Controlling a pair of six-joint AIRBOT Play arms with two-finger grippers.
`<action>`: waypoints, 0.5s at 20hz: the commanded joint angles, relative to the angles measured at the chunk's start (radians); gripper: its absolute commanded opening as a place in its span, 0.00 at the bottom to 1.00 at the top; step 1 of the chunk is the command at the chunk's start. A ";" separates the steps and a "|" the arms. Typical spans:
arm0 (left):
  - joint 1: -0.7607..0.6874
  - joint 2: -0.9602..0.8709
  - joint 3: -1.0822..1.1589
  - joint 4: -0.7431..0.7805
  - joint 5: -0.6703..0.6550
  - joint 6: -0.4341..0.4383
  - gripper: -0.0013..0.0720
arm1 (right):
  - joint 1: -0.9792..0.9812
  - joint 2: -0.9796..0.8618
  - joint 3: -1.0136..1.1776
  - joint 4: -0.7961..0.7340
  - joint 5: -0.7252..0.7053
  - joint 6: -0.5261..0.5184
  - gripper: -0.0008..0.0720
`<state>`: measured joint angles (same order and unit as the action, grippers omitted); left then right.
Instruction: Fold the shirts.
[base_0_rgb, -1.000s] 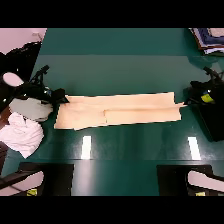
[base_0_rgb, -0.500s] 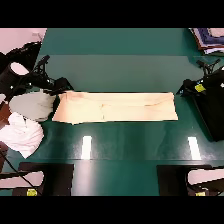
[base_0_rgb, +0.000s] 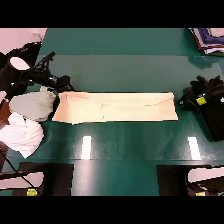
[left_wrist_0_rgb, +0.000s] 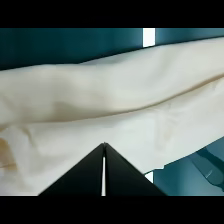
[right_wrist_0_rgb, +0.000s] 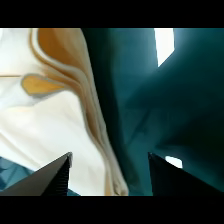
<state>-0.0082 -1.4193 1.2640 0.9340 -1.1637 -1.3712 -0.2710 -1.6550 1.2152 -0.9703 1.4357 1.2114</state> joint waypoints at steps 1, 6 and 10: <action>-0.106 -0.004 0.002 -0.007 0.044 -0.001 0.05 | 0.003 -0.003 -0.117 0.102 -0.084 -0.085 0.77; -0.257 -0.067 0.023 -0.020 0.131 -0.037 0.05 | 0.090 -0.002 -0.150 0.158 -0.143 -0.132 0.26; -0.362 -0.175 0.126 -0.022 0.130 -0.063 0.05 | 0.112 0.010 -0.054 0.163 -0.041 -0.132 0.03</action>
<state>-0.2974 -1.5322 1.3342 0.9154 -1.0477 -1.4097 -0.1780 -1.6562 1.1126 -0.8406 1.3231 1.0893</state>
